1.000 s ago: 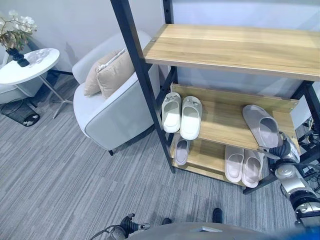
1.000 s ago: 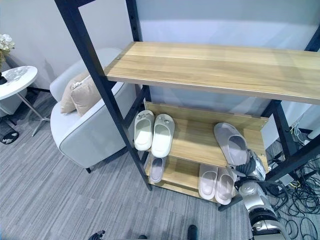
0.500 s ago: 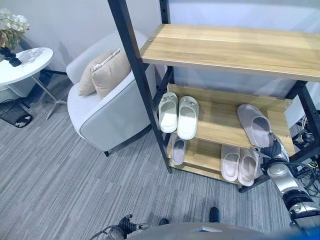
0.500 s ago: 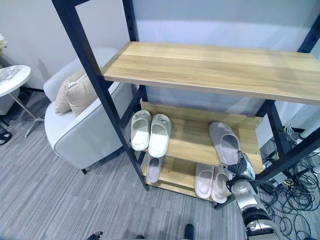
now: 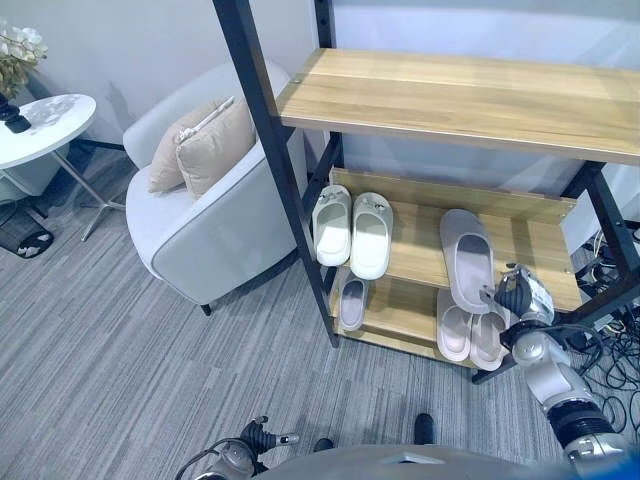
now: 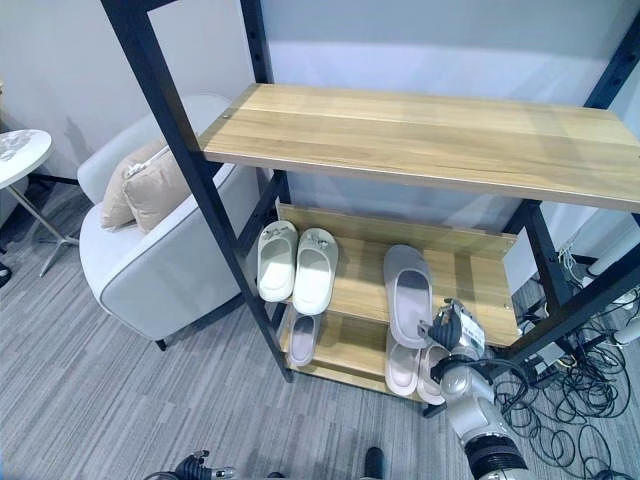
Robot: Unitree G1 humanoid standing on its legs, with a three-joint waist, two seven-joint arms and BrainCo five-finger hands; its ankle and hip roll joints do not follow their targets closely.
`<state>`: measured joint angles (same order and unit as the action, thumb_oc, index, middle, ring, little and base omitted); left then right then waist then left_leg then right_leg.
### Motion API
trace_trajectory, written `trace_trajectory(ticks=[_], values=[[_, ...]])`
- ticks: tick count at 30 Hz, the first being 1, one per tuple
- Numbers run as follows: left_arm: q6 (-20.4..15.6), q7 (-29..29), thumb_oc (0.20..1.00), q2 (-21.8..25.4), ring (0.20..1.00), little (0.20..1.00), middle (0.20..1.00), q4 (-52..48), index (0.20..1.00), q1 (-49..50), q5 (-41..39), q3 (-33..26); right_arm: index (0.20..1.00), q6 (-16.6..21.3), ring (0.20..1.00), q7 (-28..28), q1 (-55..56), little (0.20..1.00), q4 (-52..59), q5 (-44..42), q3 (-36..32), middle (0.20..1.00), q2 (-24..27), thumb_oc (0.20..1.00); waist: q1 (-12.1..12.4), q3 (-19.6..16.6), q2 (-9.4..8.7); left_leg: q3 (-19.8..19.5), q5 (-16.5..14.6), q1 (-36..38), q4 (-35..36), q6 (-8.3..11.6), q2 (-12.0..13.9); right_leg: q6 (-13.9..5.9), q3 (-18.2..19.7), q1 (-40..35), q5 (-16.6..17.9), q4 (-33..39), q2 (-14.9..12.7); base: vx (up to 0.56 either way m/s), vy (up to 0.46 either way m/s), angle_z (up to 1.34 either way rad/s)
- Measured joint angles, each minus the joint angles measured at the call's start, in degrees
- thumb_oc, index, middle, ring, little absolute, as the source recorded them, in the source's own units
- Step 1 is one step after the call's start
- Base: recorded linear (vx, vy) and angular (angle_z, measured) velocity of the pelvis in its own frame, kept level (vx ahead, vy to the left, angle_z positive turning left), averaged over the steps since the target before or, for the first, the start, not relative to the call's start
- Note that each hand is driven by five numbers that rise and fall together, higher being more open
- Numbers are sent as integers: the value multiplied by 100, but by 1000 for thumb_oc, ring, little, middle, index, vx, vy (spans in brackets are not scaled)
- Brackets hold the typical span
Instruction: Arrange the slippers neatly on the shoe rack.
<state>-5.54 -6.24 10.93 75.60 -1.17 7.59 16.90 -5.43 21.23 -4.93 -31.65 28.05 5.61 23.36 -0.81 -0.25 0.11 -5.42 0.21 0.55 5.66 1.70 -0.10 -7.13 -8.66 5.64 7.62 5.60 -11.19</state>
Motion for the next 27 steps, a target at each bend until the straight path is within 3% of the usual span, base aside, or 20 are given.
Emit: trace_trajectory(ticks=[1, 2, 3, 4, 6, 8, 10, 12, 16, 18, 20, 27], values=[[-6, -2, 1000, 7, 1000, 1000, 1000, 0, 1000, 5, 0, -1, 1000, 41, 1000, 48, 53, 1000, -34, -3, 53, 1000, -8, 1000, -2, -3, -5, 0, -2, 5, 0, 2, 3, 1, 0, -1, -1, 0, 3, 17, 5, -3], [-17, -2, 1000, 41, 1000, 1000, 1000, 19, 1000, 37, 1, -15, 1000, 357, 1000, 216, -99, 1000, -760, -84, 187, 1000, 1, 1000, 10, -16, -37, 11, -18, 29, 0, 7, 9, 1, 1, -23, -9, -1, 3, 43, 7, -4], [-17, -4, 1000, 72, 1000, 1000, 1000, 50, 1000, 41, 3, 12, 1000, 438, 1000, 257, -428, 1000, -1347, -185, 182, 1000, 13, 1000, 13, -55, -71, 14, -30, 41, 1, -1, 9, 3, 5, -34, -14, 1, -20, 56, 4, -2], [-15, -2, 1000, 141, 1000, 1000, 1000, 133, 1000, 12, 62, 115, 1000, 555, 1000, 346, -1237, 1000, -2740, -499, 187, 1000, 18, 1000, 51, -92, -139, 6, -35, 41, 1, 0, 4, 0, -1, -42, -14, 1, -32, 57, 4, 3], [-49, -41, 1000, 245, 1000, 1000, 1000, 212, 1000, 25, 78, 171, 1000, 574, 1000, 304, -2018, 1000, -4119, -989, 662, 1000, 252, 1000, 257, -160, -232, -20, -83, 25, 1, -3, -6, -6, -25, -42, -41, 1, -46, 16, 4, 9], [-31, -79, 1000, 279, 1000, 1000, 1000, 261, 1000, 123, 37, 219, 1000, 477, 1000, 120, -1745, 1000, -3583, -1290, 928, 1000, 426, 1000, 318, -207, -302, -94, -52, -82, -2, -11, -18, 17, -110, 13, -57, 0, -68, -13, 12, 15], [-17, -113, 1000, 248, 1000, 1000, 1000, 337, 1000, 283, 33, 211, 1000, 429, 1000, 5, -1719, 1000, -2703, -1466, 756, 1000, 565, 1000, 136, -124, -198, -89, 0, -166, -5, -40, -59, 15, -106, 103, -22, 1, -102, 5, 3, 5], [-31, -119, 1000, 209, 1000, 1000, 1000, 337, 1000, 266, 34, 227, 1000, 468, 1000, -108, -1729, 1000, -2529, -1837, 702, 1000, 745, 1000, 123, -47, -79, -88, -7, -169, -2, -36, -65, 11, -110, 104, -24, 1, -85, 0, 0, 0], [-21, -116, 1000, 75, 1000, 1000, 1000, 296, 1000, 127, 13, 95, 1000, 668, 1000, 102, -1154, 1000, -1834, -2044, 491, 1000, 581, 1000, 12, 60, 55, -81, -7, -213, 0, -26, -46, 21, -105, 156, -32, 2, -89, 19, 6, 0], [-18, -114, 1000, 73, 1000, 1000, 1000, 273, 1000, 76, -23, 100, 1000, 1017, 1000, 496, -1294, 1000, -2262, -1967, 276, 1000, 395, 1000, 7, 46, 54, -112, 2, -227, -1, -12, -15, 23, -141, 149, -29, 1, -61, 25, 9, 5], [-39, -114, 1000, 96, 1000, 1000, 1000, 257, 1000, 17, -30, 101, 1000, 917, 1000, 304, -1427, 1000, -2441, -2066, 432, 1000, 423, 1000, 28, 14, -42, -121, 7, -228, -1, -8, -11, 31, -148, 148, -25, 2, -62, 9, 6, 2], [-39, -118, 1000, 45, 1000, 1000, 1000, 262, 1000, 48, -29, 83, 1000, 823, 1000, 192, -1369, 1000, -1890, -2050, 531, 1000, 408, 1000, 46, 19, 52, -125, 15, -224, -1, 1, 7, 39, -148, 143, -17, 2, -39, 0, 0, 0]])
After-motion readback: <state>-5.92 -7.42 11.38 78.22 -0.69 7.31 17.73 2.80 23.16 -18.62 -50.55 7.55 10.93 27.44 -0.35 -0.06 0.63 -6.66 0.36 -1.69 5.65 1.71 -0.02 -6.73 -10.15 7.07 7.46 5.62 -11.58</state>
